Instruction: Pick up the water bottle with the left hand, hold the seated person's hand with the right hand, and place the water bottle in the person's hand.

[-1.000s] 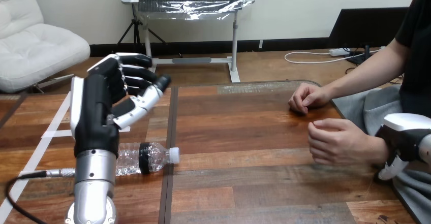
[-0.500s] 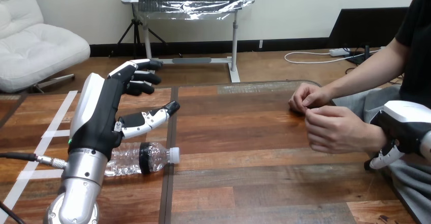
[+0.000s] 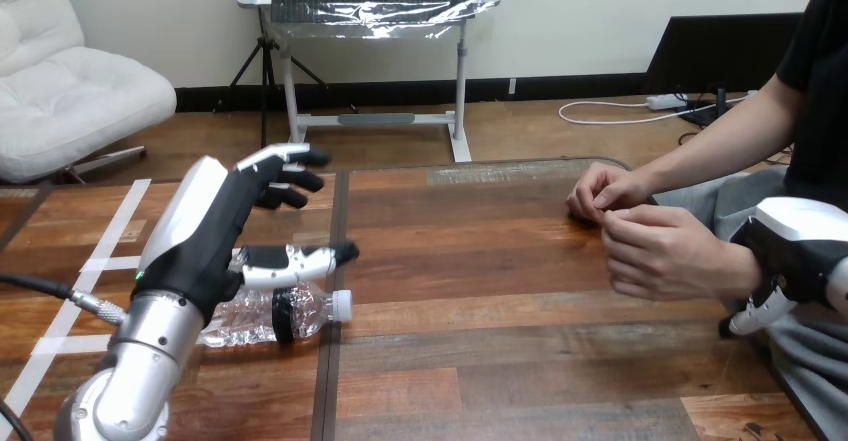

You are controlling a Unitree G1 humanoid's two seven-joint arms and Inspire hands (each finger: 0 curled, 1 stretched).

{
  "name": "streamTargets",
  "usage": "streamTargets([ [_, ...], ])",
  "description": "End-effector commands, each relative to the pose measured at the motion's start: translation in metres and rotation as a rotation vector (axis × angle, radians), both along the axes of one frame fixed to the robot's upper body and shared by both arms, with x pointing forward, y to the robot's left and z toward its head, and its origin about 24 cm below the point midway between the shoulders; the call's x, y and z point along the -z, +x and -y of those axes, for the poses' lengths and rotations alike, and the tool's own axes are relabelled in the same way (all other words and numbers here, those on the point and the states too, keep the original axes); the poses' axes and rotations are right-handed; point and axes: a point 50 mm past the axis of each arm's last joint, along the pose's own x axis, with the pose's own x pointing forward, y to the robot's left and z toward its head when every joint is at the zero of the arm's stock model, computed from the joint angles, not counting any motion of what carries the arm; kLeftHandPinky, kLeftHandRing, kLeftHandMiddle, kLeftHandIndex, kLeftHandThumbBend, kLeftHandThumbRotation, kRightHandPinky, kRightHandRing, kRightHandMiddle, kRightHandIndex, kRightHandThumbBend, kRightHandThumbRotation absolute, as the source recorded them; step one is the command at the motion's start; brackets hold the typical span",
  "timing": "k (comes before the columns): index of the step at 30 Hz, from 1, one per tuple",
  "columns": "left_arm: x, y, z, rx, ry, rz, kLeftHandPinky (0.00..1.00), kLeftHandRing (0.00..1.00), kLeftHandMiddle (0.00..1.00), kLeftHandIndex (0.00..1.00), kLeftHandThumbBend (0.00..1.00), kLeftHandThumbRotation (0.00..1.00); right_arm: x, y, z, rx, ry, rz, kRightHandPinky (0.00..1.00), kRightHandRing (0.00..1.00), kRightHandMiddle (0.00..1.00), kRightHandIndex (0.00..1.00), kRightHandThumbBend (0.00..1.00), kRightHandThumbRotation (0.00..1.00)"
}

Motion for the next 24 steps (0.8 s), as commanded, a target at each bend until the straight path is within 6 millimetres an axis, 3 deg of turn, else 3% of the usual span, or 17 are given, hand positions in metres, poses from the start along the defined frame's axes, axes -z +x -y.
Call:
streamTargets([
  [1, -0.022, 0.004, 0.004, 0.026, 0.008, 0.09, 0.76, 0.78, 0.79, 0.79, 0.77, 0.19, -0.018, 0.004, -0.009, -0.035, 0.014, 0.037, 0.69, 0.83, 0.87, 0.85, 0.78, 0.06],
  [8, -0.019, 0.004, 0.005, 0.026, -0.02, 0.104, 0.76, 0.78, 0.79, 0.79, 0.77, 0.2, -0.023, -0.001, -0.013, -0.04, 0.031, 0.032, 0.85, 0.96, 0.97, 0.94, 0.8, 0.06],
  [24, -0.022, 0.006, 0.008, 0.023, -0.033, 0.134, 0.76, 0.77, 0.78, 0.79, 0.76, 0.23, -0.027, -0.007, -0.016, -0.031, 0.037, 0.002, 0.93, 0.99, 0.99, 0.96, 0.78, 0.04],
])
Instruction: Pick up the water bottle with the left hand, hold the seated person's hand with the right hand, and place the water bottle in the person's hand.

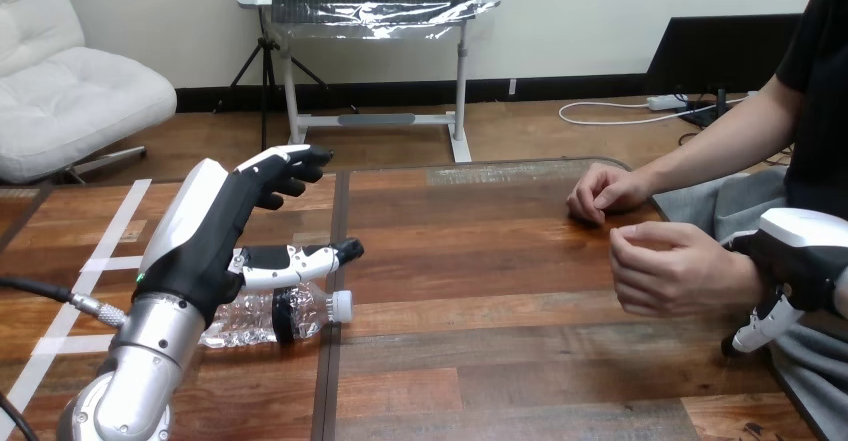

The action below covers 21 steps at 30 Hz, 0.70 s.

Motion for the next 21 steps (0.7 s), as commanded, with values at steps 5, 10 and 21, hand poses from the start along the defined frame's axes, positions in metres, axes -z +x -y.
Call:
streamTargets([
  [5, -0.022, 0.008, 0.0048, 0.012, 0.004, 0.103, 0.75, 0.77, 0.77, 0.79, 0.76, 0.23, -0.016, 0.0052, -0.0085, -0.038, 0.013, 0.049, 0.93, 0.99, 0.99, 0.95, 0.78, 0.03],
  [10, -0.0227, 0.0081, 0.0048, 0.015, 0.005, 0.11, 0.75, 0.77, 0.77, 0.79, 0.75, 0.23, -0.017, 0.0048, -0.0096, -0.04, 0.009, 0.045, 0.93, 0.98, 0.99, 0.95, 0.77, 0.03],
  [21, -0.0218, 0.0077, 0.0038, 0.012, 0.005, 0.098, 0.77, 0.77, 0.77, 0.79, 0.75, 0.26, -0.0171, 0.0045, -0.0112, -0.052, 0.006, 0.062, 0.93, 0.97, 0.98, 0.94, 0.77, 0.03],
])
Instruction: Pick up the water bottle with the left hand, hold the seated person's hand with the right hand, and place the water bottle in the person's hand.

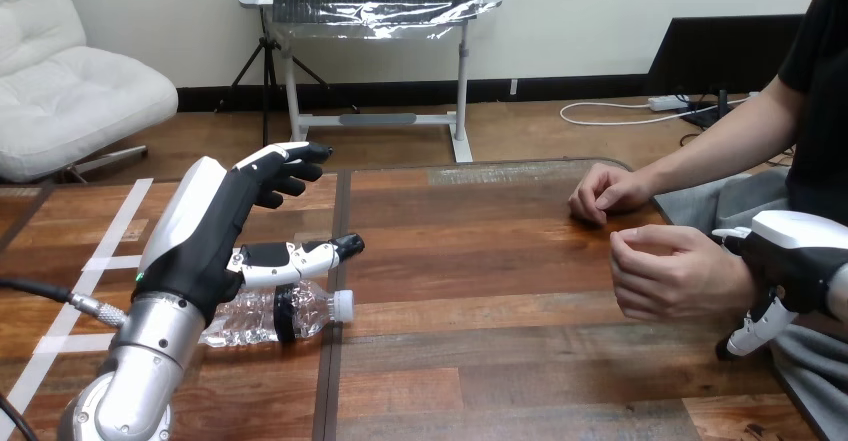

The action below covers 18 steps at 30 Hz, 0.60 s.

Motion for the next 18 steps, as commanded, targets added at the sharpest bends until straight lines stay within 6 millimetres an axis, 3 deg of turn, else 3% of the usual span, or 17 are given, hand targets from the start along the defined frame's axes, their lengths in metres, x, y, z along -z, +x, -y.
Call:
streamTargets([
  [1, -0.0215, 0.0076, 0.0039, 0.019, 0.006, 0.093, 0.77, 0.77, 0.77, 0.79, 0.75, 0.26, -0.0156, 0.0055, -0.0058, -0.038, 0.008, 0.075, 0.92, 0.97, 0.98, 0.94, 0.77, 0.02],
  [18, -0.0204, 0.0069, 0.0017, 0.03, 0.02, 0.074, 0.76, 0.76, 0.76, 0.78, 0.75, 0.24, -0.0121, 0.0062, -0.005, -0.033, 0.02, 0.096, 0.89, 0.95, 0.97, 0.93, 0.76, 0.0],
])
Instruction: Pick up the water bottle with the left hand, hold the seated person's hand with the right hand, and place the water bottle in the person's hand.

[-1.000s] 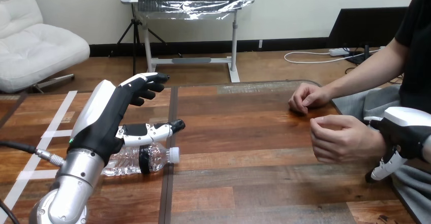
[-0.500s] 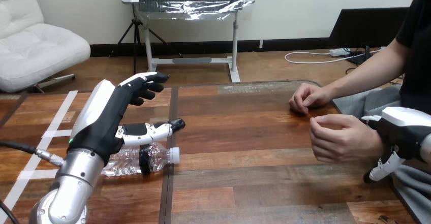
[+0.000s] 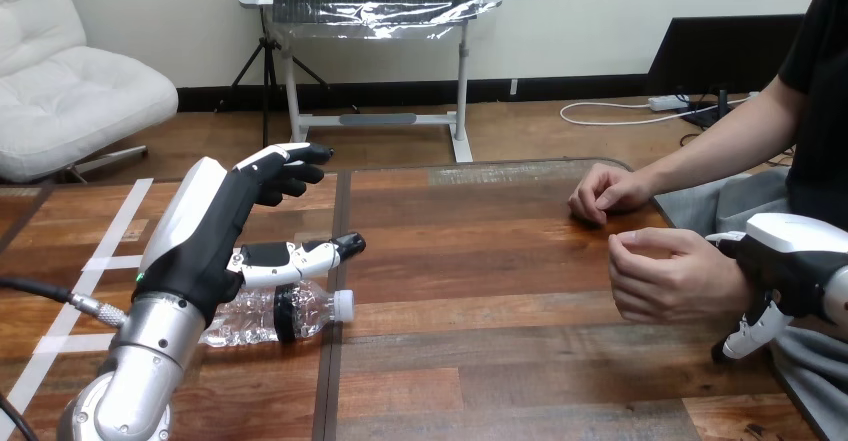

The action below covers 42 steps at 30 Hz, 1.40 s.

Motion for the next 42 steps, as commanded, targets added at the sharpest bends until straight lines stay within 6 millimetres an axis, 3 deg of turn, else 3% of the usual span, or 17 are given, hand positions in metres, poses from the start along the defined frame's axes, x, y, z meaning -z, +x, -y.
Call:
streamTargets([
  [1, -0.02, 0.007, 0.002, 0.024, 0.024, 0.079, 0.75, 0.76, 0.76, 0.78, 0.75, 0.24, -0.015, 0.008, -0.003, -0.012, 0.017, 0.088, 0.89, 0.95, 0.97, 0.93, 0.76, 0.0],
  [19, -0.019, 0.008, 0.001, 0.023, 0.039, 0.059, 0.74, 0.78, 0.79, 0.79, 0.76, 0.25, -0.017, 0.006, -0.003, -0.01, 0.053, 0.139, 0.88, 0.94, 0.96, 0.92, 0.75, 0.04],
  [34, -0.02, 0.007, 0.0, 0.065, 0.054, 0.021, 0.74, 0.79, 0.8, 0.8, 0.76, 0.25, -0.033, -0.01, -0.008, 0.007, 0.185, 0.32, 0.88, 0.94, 0.95, 0.91, 0.71, 0.04],
  [42, -0.023, 0.007, -0.002, 0.12, 0.165, -0.039, 0.76, 0.8, 0.81, 0.81, 0.74, 0.27, -0.04, -0.024, -0.018, -0.003, 0.253, 0.464, 0.85, 0.92, 0.93, 0.89, 0.64, 0.09],
])
